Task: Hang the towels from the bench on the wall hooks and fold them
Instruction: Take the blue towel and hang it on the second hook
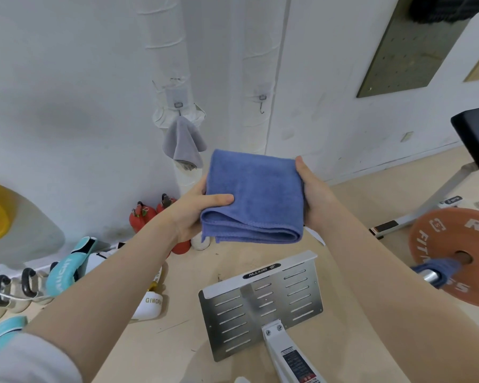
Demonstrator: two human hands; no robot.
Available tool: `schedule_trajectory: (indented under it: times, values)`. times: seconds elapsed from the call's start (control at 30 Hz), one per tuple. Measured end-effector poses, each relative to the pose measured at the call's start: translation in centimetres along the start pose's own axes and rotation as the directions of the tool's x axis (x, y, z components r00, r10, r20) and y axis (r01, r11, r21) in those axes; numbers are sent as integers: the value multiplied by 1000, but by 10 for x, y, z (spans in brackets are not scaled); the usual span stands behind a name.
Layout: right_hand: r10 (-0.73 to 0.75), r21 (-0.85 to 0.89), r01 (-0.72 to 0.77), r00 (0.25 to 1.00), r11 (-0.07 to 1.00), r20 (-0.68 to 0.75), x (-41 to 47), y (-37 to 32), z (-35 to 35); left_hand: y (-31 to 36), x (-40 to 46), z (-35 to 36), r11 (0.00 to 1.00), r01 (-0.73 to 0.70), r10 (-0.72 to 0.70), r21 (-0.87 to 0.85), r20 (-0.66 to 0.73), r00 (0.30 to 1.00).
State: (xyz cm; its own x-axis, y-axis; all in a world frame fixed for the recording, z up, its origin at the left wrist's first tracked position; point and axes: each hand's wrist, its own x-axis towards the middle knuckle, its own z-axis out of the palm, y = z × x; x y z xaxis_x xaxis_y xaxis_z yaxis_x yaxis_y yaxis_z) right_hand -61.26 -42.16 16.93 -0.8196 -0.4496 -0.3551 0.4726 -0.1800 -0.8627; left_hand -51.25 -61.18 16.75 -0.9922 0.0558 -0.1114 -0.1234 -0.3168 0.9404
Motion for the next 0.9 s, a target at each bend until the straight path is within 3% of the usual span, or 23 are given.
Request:
schedule_trajectory:
  times: [0.13, 0.2, 0.37, 0.43, 0.5, 0.6, 0.7, 0.8, 0.9]
  values:
    - [126, -97, -101, 947, 990, 294, 3, 22, -12, -2, 0, -5, 999, -10, 11, -53, 16, 1000]
    - [131, -117, -94, 922, 989, 365, 5, 32, -14, -3, -3, -8, 1000, -6, 7, -21, 41, 999]
    - [-97, -24, 108, 956, 994, 275, 9, 28, -20, -10, -2, -20, 999, -38, 36, 34, 50, 998]
    - [-92, -117, 118, 975, 986, 203, 14, 30, -22, -12, 5, -21, 993, -52, 48, 102, 41, 998]
    - [-100, -293, 103, 995, 951, 24, 23, 31, -20, -12, 13, -19, 967, -71, 68, 245, 21, 997]
    - [-108, -429, 51, 988, 902, -108, 40, 24, -15, -8, 23, -10, 805, -187, 173, 564, 79, 982]
    - [-90, -244, 47, 982, 969, -169, 57, 12, -14, -11, 36, -3, 537, -306, 263, 786, 188, 946]
    - [-47, 40, 53, 987, 998, -151, 79, -4, -20, -18, 57, -10, 375, -461, 311, 804, 359, 880]
    - [-88, 88, 98, 990, 991, -106, 103, -17, -16, -24, 87, -25, 262, -547, 278, 795, 480, 832]
